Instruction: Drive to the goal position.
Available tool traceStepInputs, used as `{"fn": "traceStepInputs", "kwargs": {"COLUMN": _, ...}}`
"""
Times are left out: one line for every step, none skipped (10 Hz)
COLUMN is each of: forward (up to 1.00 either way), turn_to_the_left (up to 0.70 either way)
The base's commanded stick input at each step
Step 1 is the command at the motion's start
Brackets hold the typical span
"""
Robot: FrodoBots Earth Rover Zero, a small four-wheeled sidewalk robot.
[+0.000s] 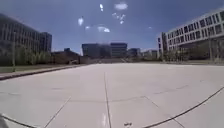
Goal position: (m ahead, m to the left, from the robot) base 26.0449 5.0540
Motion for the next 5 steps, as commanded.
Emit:
{"fn": "traceStepInputs", "kwargs": {"forward": 0.5, "turn_to_the_left": 0.0}}
{"fn": "traceStepInputs", "kwargs": {"forward": 0.5, "turn_to_the_left": 0.0}}
{"fn": "traceStepInputs", "kwargs": {"forward": 0.5, "turn_to_the_left": 0.0}}
{"fn": "traceStepInputs", "kwargs": {"forward": 0.5, "turn_to_the_left": 0.0}}
{"fn": "traceStepInputs", "kwargs": {"forward": 0.5, "turn_to_the_left": 0.0}}
